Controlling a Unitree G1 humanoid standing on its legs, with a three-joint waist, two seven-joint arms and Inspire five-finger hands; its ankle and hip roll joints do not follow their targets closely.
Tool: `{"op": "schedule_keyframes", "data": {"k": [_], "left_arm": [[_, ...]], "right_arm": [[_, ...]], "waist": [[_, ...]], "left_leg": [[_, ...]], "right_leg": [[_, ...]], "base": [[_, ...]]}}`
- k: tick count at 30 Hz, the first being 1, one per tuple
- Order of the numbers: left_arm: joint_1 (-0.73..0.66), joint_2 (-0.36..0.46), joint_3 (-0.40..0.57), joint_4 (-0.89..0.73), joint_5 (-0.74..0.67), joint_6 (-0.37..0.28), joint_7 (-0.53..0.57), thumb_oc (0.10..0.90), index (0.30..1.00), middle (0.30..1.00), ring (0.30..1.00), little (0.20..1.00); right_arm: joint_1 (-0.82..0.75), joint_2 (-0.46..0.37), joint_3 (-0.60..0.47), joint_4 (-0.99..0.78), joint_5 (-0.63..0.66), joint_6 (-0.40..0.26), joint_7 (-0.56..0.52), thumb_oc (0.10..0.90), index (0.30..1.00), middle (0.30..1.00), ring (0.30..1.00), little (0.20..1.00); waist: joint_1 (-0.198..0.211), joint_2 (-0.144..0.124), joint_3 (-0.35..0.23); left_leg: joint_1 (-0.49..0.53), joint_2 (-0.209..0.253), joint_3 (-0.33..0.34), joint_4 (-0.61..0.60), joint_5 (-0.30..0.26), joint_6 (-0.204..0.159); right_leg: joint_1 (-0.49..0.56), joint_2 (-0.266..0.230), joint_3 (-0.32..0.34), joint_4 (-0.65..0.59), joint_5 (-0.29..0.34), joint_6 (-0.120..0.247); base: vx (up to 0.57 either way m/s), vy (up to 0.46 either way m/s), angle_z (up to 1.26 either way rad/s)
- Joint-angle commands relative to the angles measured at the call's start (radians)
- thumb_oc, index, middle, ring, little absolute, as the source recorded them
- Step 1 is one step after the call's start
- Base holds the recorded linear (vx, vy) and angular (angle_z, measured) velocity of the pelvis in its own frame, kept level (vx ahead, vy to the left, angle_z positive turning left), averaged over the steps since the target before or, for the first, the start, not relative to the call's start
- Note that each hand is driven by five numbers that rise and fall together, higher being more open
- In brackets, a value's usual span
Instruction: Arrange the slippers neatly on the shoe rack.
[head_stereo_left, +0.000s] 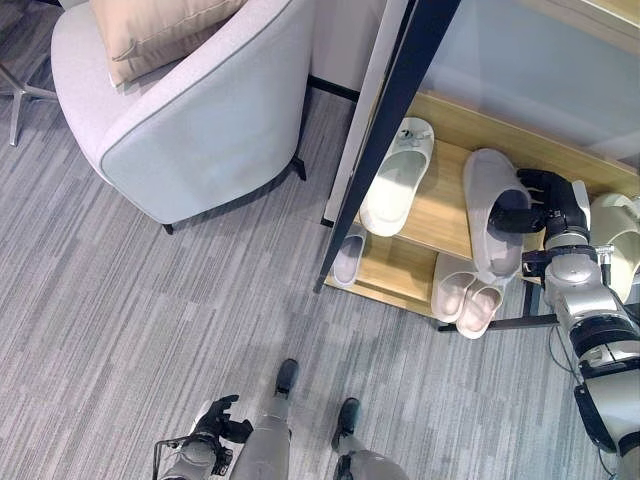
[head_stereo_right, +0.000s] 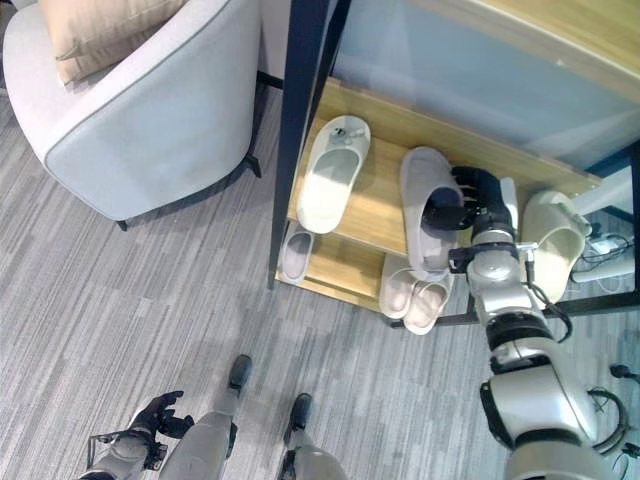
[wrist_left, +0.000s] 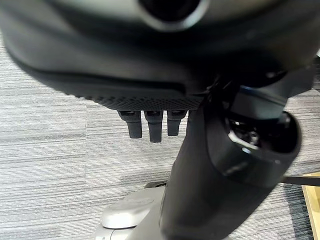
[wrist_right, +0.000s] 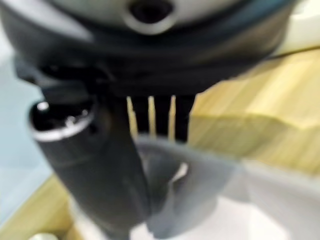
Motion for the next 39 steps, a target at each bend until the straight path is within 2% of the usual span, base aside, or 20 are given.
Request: {"op": "schedule_keyframes", "data": {"k": [1, 4, 8, 12, 14, 16, 17, 19, 22, 25, 26, 28, 29, 30, 31, 32, 34, 35, 36, 39], "left_arm": [[0.019, -0.045, -0.021, 0.018, 0.013, -0.017, -0.031, 0.800, 0.900, 0.900, 0.900, 0.900], [0.019, -0.047, -0.014, 0.016, 0.026, -0.012, -0.031, 0.800, 0.900, 0.900, 0.900, 0.900], [0.018, -0.061, -0.007, 0.010, 0.050, -0.014, -0.033, 0.800, 0.900, 0.900, 0.900, 0.900], [0.018, -0.065, 0.004, 0.008, 0.060, -0.012, -0.034, 0.800, 0.900, 0.900, 0.900, 0.900], [0.026, -0.074, 0.018, 0.007, 0.070, -0.009, -0.041, 0.800, 0.900, 0.900, 0.900, 0.900], [0.027, -0.076, 0.024, 0.008, 0.076, -0.007, -0.043, 0.800, 0.900, 0.900, 0.900, 0.900], [0.033, -0.078, 0.037, 0.011, 0.088, -0.005, -0.048, 0.800, 0.900, 0.900, 0.900, 0.900], [0.037, -0.078, 0.050, 0.013, 0.102, 0.000, -0.051, 0.800, 0.900, 0.900, 0.900, 0.900], [0.048, -0.075, 0.061, 0.015, 0.124, 0.006, -0.052, 0.800, 0.900, 0.900, 0.900, 0.900], [0.058, -0.067, 0.071, 0.011, 0.131, 0.009, -0.049, 0.800, 0.900, 0.900, 0.900, 0.900], [0.062, -0.060, 0.080, 0.006, 0.130, 0.011, -0.043, 0.800, 0.900, 0.900, 0.900, 0.900], [0.068, -0.050, 0.101, 0.002, 0.110, 0.013, -0.039, 0.800, 0.900, 0.900, 0.900, 0.900], [0.069, -0.049, 0.102, 0.002, 0.110, 0.014, -0.040, 0.800, 0.900, 0.900, 0.900, 0.900], [0.077, -0.046, 0.119, -0.003, 0.089, 0.014, -0.042, 0.800, 0.900, 0.900, 0.900, 0.900], [0.078, -0.045, 0.119, -0.003, 0.089, 0.014, -0.043, 0.800, 0.900, 0.900, 0.900, 0.900], [0.096, -0.040, 0.132, -0.005, 0.081, 0.016, -0.052, 0.800, 0.900, 0.900, 0.900, 0.900], [0.111, -0.043, 0.137, -0.003, 0.089, 0.016, -0.059, 0.800, 0.900, 0.900, 0.900, 0.900], [0.126, -0.037, 0.145, -0.006, 0.086, 0.015, -0.054, 0.800, 0.900, 0.900, 0.900, 0.900], [0.126, -0.043, 0.152, -0.013, 0.073, 0.010, -0.056, 0.800, 0.900, 0.900, 0.900, 0.900], [0.123, -0.058, 0.151, -0.037, 0.052, -0.002, -0.046, 0.800, 0.900, 0.900, 0.900, 0.900]], "right_arm": [[-0.035, -0.112, -0.003, -0.066, -0.040, -0.048, -0.025, 0.400, 0.300, 0.300, 0.300, 0.300], [-0.011, -0.140, 0.014, -0.130, -0.151, -0.043, -0.049, 0.400, 0.300, 0.300, 0.300, 0.300], [0.088, -0.154, -0.063, -0.267, -0.255, -0.054, -0.121, 0.400, 0.300, 0.300, 0.300, 0.300], [0.170, -0.141, -0.132, -0.360, -0.297, -0.058, -0.151, 0.400, 0.300, 0.300, 0.300, 0.300], [0.291, -0.094, -0.220, -0.475, -0.320, -0.066, -0.164, 0.400, 0.300, 0.300, 0.300, 0.300], [0.334, -0.078, -0.253, -0.511, -0.329, -0.068, -0.167, 0.400, 0.300, 0.300, 0.300, 0.300], [0.422, -0.040, -0.322, -0.573, -0.345, -0.073, -0.178, 0.400, 0.300, 0.300, 0.300, 0.300], [0.487, -0.003, -0.379, -0.622, -0.369, -0.075, -0.196, 0.400, 0.300, 0.300, 0.300, 0.300], [0.572, 0.061, -0.447, -0.668, -0.403, -0.063, -0.219, 0.400, 0.300, 0.300, 0.300, 0.300], [0.609, 0.127, -0.468, -0.698, -0.429, -0.043, -0.235, 0.400, 0.300, 0.300, 0.300, 0.300], [0.628, 0.176, -0.469, -0.721, -0.424, -0.046, -0.234, 0.400, 0.300, 0.300, 0.300, 0.300], [0.654, 0.227, -0.463, -0.743, -0.370, -0.069, -0.213, 0.400, 0.300, 0.300, 0.300, 0.300], [0.656, 0.228, -0.463, -0.744, -0.369, -0.069, -0.212, 0.400, 0.300, 0.300, 0.300, 0.300], [0.683, 0.266, -0.458, -0.760, -0.302, -0.101, -0.185, 0.400, 0.300, 0.300, 0.300, 0.300], [0.685, 0.266, -0.458, -0.761, -0.301, -0.101, -0.184, 0.400, 0.300, 0.300, 0.300, 0.300], [0.707, 0.297, -0.447, -0.772, -0.246, -0.125, -0.159, 0.400, 0.300, 0.300, 0.300, 0.300], [0.736, 0.305, -0.444, -0.780, -0.229, -0.134, -0.144, 0.400, 0.300, 0.300, 0.300, 0.300], [0.764, 0.317, -0.431, -0.804, -0.201, -0.144, -0.109, 0.400, 0.300, 0.300, 0.300, 0.300], [0.774, 0.310, -0.434, -0.799, -0.190, -0.153, -0.102, 0.400, 0.300, 0.300, 0.300, 0.300], [0.812, 0.298, -0.445, -0.815, -0.156, -0.173, -0.087, 0.400, 0.300, 0.300, 0.300, 0.300]], "waist": [[0.023, -0.001, -0.043], [0.021, -0.004, -0.041], [0.015, -0.002, -0.038], [0.012, -0.001, -0.040], [0.004, 0.000, -0.051], [0.001, 0.001, -0.055], [-0.008, 0.003, -0.064], [-0.016, 0.009, -0.071], [-0.036, 0.026, -0.073], [-0.043, 0.052, -0.050], [-0.050, 0.067, -0.039], [-0.061, 0.066, -0.031], [-0.061, 0.065, -0.031], [-0.073, 0.062, -0.035], [-0.074, 0.062, -0.037], [-0.075, 0.052, -0.049], [-0.079, 0.047, -0.062], [-0.076, 0.041, -0.067], [-0.076, 0.040, -0.067], [-0.088, 0.043, -0.055]], "left_leg": [[0.034, 0.000, -0.035, 0.006, -0.132, -0.014], [0.036, 0.000, -0.035, 0.006, -0.133, -0.013], [0.039, 0.000, -0.031, 0.006, -0.138, -0.010], [0.045, 0.000, -0.029, 0.006, -0.143, -0.007], [0.056, -0.002, -0.026, 0.006, -0.151, -0.002], [0.062, -0.004, -0.026, 0.006, -0.157, 0.000], [0.078, -0.007, -0.025, 0.006, -0.166, 0.007], [0.096, -0.013, -0.026, 0.008, -0.177, 0.018], [0.140, -0.021, -0.016, 0.014, -0.195, 0.041], [0.191, -0.014, 0.026, 0.023, -0.208, 0.058], [0.218, -0.004, 0.040, 0.031, -0.213, 0.061], [0.241, -0.006, 0.053, 0.035, -0.214, 0.060], [0.243, -0.005, 0.054, 0.034, -0.214, 0.059], [0.250, -0.020, 0.064, 0.032, -0.212, 0.059], [0.250, -0.019, 0.063, 0.031, -0.212, 0.058], [0.257, -0.041, 0.078, 0.027, -0.214, 0.058], [0.255, -0.046, 0.083, 0.031, -0.217, 0.054], [0.246, -0.045, 0.096, 0.052, -0.219, 0.047], [0.233, -0.043, 0.099, 0.074, -0.226, 0.037], [0.132, -0.013, 0.155, 0.249, -0.276, -0.016]], "right_leg": [[-0.011, -0.035, 0.029, 0.005, -0.002, 0.058], [-0.009, -0.035, 0.031, 0.005, -0.002, 0.059], [-0.009, -0.036, 0.036, 0.005, -0.003, 0.060], [-0.005, -0.037, 0.036, 0.005, -0.005, 0.061], [0.006, -0.040, 0.036, 0.005, -0.009, 0.062], [0.012, -0.042, 0.036, 0.005, -0.011, 0.063], [0.030, -0.047, 0.034, 0.005, -0.016, 0.064], [0.046, -0.052, 0.036, 0.023, -0.022, 0.065], [0.035, -0.068, 0.045, 0.119, -0.038, 0.073], [0.002, -0.096, 0.027, 0.260, -0.044, 0.093], [-0.024, -0.095, 0.005, 0.349, -0.047, 0.091], [-0.047, -0.059, -0.001, 0.380, -0.069, 0.081], [-0.046, -0.058, 0.000, 0.380, -0.070, 0.081], [-0.067, -0.008, -0.021, 0.362, -0.073, 0.075], [-0.066, -0.008, -0.022, 0.361, -0.073, 0.074], [-0.054, 0.012, -0.076, 0.290, -0.081, 0.054], [-0.016, 0.019, -0.087, 0.230, -0.092, 0.041], [0.011, 0.040, -0.067, 0.189, -0.090, 0.018], [0.018, 0.052, -0.045, 0.171, -0.089, 0.015], [0.029, 0.026, -0.086, 0.133, -0.080, -0.003]], "base": [[0.00, 0.000, 0.00], [0.00, 0.000, 0.00], [0.00, 0.000, 0.00], [0.00, 0.000, 0.00], [0.04, 0.036, 0.02], [0.05, 0.031, -0.02], [0.07, 0.050, -0.03], [0.07, 0.066, 0.02], [0.03, 0.108, -0.04], [0.01, 0.125, -0.22], [0.01, 0.088, -0.60], [0.00, 0.033, -0.52], [0.00, -0.003, -0.27], [0.01, -0.011, -0.13], [0.04, -0.015, -0.22], [0.05, -0.013, -0.20], [0.04, -0.052, -0.20], [0.01, -0.101, -0.06], [-0.03, -0.096, 0.04], [-0.09, -0.077, 0.06]]}}
